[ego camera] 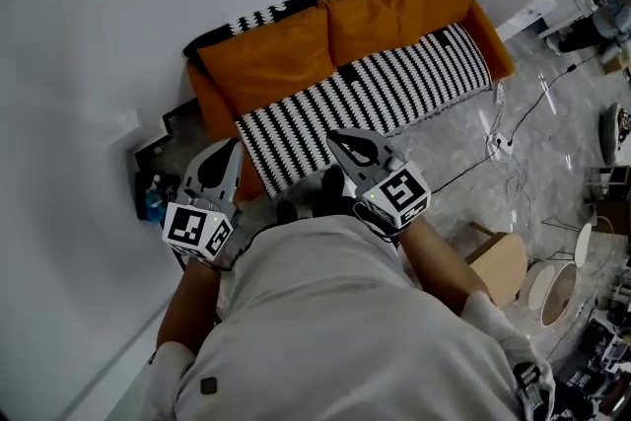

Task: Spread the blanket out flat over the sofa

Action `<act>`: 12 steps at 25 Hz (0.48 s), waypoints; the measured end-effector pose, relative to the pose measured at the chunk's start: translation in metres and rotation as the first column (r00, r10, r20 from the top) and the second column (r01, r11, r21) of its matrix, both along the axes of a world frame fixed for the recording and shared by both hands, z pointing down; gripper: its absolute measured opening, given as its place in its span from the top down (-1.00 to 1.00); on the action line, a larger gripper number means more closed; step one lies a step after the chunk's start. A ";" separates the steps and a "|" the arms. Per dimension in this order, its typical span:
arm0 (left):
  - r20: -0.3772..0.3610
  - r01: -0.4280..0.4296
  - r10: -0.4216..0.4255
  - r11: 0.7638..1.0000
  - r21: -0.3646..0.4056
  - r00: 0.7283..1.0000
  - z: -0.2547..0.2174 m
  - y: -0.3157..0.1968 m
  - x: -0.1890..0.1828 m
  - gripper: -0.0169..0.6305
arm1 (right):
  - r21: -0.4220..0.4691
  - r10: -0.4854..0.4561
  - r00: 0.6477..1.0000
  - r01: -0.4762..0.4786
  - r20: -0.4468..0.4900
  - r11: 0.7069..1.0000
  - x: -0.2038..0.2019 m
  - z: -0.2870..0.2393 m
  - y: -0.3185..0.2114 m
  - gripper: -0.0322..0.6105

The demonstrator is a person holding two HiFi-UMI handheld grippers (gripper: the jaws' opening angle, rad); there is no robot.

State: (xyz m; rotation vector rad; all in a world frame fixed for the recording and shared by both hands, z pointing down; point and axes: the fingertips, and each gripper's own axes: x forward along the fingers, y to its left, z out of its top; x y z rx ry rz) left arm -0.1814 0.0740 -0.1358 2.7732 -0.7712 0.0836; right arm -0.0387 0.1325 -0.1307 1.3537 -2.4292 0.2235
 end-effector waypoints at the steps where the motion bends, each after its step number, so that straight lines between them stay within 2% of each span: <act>1: 0.000 -0.006 0.006 1.000 0.001 1.000 0.001 0.004 -0.002 0.92 | -0.002 0.011 1.000 -0.011 -0.001 1.000 -0.001 -0.001 0.007 0.81; 7: 0.009 -0.030 0.030 0.999 0.012 0.999 0.002 0.025 -0.006 0.92 | 0.003 0.044 0.999 -0.043 -0.020 0.999 0.003 -0.008 0.043 0.81; 12: 0.006 -0.036 0.036 0.999 0.026 0.999 -0.010 0.053 0.013 0.92 | 0.024 0.061 0.998 -0.060 -0.029 0.998 0.030 -0.018 0.072 0.81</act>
